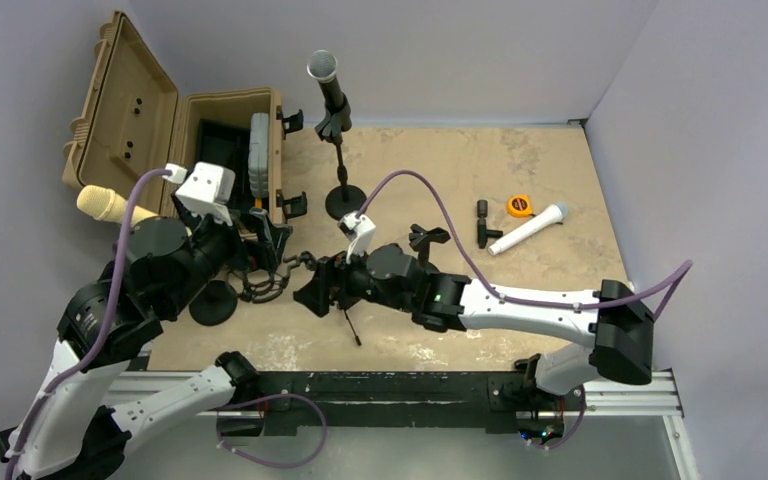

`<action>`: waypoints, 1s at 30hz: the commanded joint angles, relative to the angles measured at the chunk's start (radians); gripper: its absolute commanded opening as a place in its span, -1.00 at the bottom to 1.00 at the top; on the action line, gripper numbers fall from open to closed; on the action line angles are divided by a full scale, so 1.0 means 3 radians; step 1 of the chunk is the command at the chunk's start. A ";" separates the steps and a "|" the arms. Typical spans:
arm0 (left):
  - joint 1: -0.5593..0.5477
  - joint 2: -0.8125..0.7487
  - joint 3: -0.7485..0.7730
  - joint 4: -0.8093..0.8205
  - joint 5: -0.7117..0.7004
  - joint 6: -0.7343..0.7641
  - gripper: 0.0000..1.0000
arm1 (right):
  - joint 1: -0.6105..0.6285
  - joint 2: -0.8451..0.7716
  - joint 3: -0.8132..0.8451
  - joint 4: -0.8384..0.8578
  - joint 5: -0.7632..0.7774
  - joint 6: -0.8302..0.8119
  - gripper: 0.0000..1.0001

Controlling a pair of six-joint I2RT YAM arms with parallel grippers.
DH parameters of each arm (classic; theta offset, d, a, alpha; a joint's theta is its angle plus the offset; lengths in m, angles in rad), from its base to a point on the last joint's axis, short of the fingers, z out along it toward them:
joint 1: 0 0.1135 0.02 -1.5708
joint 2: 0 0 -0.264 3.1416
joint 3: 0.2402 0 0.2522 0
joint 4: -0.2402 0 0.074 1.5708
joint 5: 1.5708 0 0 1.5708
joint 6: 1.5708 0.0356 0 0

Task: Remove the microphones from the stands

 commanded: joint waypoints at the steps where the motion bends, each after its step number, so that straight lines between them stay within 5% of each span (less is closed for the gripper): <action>1: 0.0008 0.0165 0.0065 -0.0290 -0.0006 -0.0115 1.00 | 0.0128 0.0179 0.0204 -0.0242 0.0626 0.0632 0.51; 17: 0.0010 0.0054 -0.0505 0.0272 0.0172 0.0015 1.00 | 0.0149 0.0480 0.0453 -0.0138 0.1213 0.0143 0.37; 21: 0.0011 0.0054 -0.0540 0.0294 0.0186 0.0031 1.00 | 0.0142 0.0498 0.0436 0.0037 0.1256 -0.0286 0.07; 30: 0.0009 -0.0014 -0.0632 0.0423 0.0200 0.0051 0.99 | -0.0216 0.0293 -0.0123 0.1323 0.0105 -0.1927 -0.32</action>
